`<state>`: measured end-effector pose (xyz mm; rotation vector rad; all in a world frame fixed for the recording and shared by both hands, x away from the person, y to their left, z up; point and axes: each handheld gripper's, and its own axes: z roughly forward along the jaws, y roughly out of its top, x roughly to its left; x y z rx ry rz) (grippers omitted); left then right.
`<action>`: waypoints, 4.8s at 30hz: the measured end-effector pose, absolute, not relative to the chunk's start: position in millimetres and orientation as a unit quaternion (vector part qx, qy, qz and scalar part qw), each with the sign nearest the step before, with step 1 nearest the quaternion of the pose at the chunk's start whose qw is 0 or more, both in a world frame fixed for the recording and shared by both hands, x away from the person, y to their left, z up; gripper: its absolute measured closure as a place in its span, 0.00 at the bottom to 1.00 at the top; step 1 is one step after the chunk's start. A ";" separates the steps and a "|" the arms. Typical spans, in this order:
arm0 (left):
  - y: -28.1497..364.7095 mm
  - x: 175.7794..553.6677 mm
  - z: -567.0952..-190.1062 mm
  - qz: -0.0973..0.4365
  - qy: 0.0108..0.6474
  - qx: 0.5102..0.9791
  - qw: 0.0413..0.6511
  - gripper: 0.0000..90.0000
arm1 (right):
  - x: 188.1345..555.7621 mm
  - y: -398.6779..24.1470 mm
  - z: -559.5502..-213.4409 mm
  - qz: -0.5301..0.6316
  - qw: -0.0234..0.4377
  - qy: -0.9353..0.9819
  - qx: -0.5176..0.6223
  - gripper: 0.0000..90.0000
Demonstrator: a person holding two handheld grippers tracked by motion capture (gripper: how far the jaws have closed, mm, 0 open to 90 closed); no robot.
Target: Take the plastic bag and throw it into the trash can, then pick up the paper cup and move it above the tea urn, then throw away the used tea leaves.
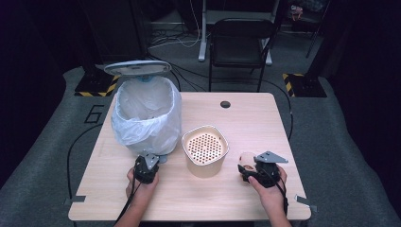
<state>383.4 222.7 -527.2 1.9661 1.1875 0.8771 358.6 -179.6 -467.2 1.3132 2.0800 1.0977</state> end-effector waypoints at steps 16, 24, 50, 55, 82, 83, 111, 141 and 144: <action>222.6 383.5 -527.3 0.337 0.455 0.753 0.335 1.00 | 366.9 -209.6 -475.2 0.390 0.229 0.729 0.515 0.28; 222.6 383.5 -527.3 0.337 0.455 0.753 0.335 1.00 | 367.1 -211.4 -476.2 0.381 0.233 0.722 0.528 0.16; 222.6 383.3 -527.0 0.336 0.454 0.755 0.333 1.00 | 382.3 -166.1 -411.2 0.425 0.190 0.763 0.449 0.55; 222.5 383.4 -527.2 0.337 0.455 0.754 0.335 1.00 | 393.8 -134.9 -401.2 0.420 0.214 0.778 0.416 0.54; 223.4 383.5 -526.7 0.332 0.455 0.756 0.335 1.00 | 424.3 -118.6 -413.8 0.377 0.133 0.813 0.423 0.90; 223.2 383.5 -526.9 0.333 0.455 0.755 0.335 1.00 | 424.3 -118.6 -413.8 0.377 0.133 0.813 0.423 0.90; 223.6 383.6 -526.8 0.330 0.456 0.755 0.337 1.00 | 372.5 -177.4 -393.5 0.458 0.175 0.756 0.433 0.36; 223.2 383.8 -527.4 0.334 0.457 0.752 0.339 1.00 | 373.4 -222.8 -435.6 0.402 0.226 0.748 0.477 0.07; 223.2 383.8 -527.4 0.332 0.457 0.752 0.339 1.00 | 375.3 -222.2 -443.5 0.395 0.220 0.753 0.478 0.06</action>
